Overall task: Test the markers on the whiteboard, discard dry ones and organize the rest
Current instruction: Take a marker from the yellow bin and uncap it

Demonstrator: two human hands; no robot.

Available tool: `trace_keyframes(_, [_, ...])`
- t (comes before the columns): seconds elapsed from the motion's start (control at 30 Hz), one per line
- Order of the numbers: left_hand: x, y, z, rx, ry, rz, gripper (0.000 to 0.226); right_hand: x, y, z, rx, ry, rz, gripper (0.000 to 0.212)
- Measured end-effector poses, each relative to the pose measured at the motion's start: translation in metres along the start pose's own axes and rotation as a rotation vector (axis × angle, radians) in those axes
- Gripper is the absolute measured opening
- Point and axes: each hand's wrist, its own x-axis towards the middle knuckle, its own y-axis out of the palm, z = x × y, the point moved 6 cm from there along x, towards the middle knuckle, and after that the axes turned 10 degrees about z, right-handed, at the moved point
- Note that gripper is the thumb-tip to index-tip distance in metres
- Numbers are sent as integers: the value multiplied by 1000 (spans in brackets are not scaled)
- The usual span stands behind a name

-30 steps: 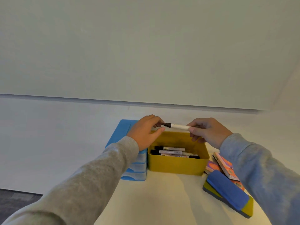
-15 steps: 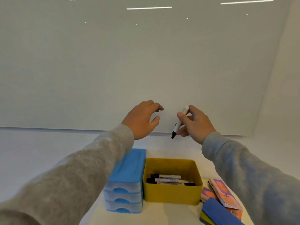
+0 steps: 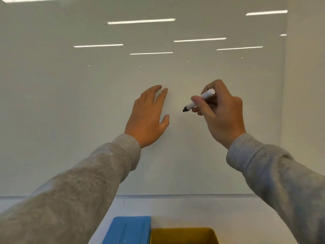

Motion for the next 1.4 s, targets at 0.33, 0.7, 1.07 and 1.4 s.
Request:
trace_keyframes(0.33, [-4,29,5,217,-61,-38,74,37,20,-8,-530,-317,76,22])
trace_keyframes(0.7, [-9,34,8,268,-52,-58,74,48,14,-9,-497,-397,-35,18])
trace_keyframes(1.07, [-11,39,7,272,-53,-62,73,22,7,-21,-498,-409,-68,16])
trace_keyframes(1.4, [-13,42,7,263,-69,-48,73,29,-14,-23,-534,-367,-105,17])
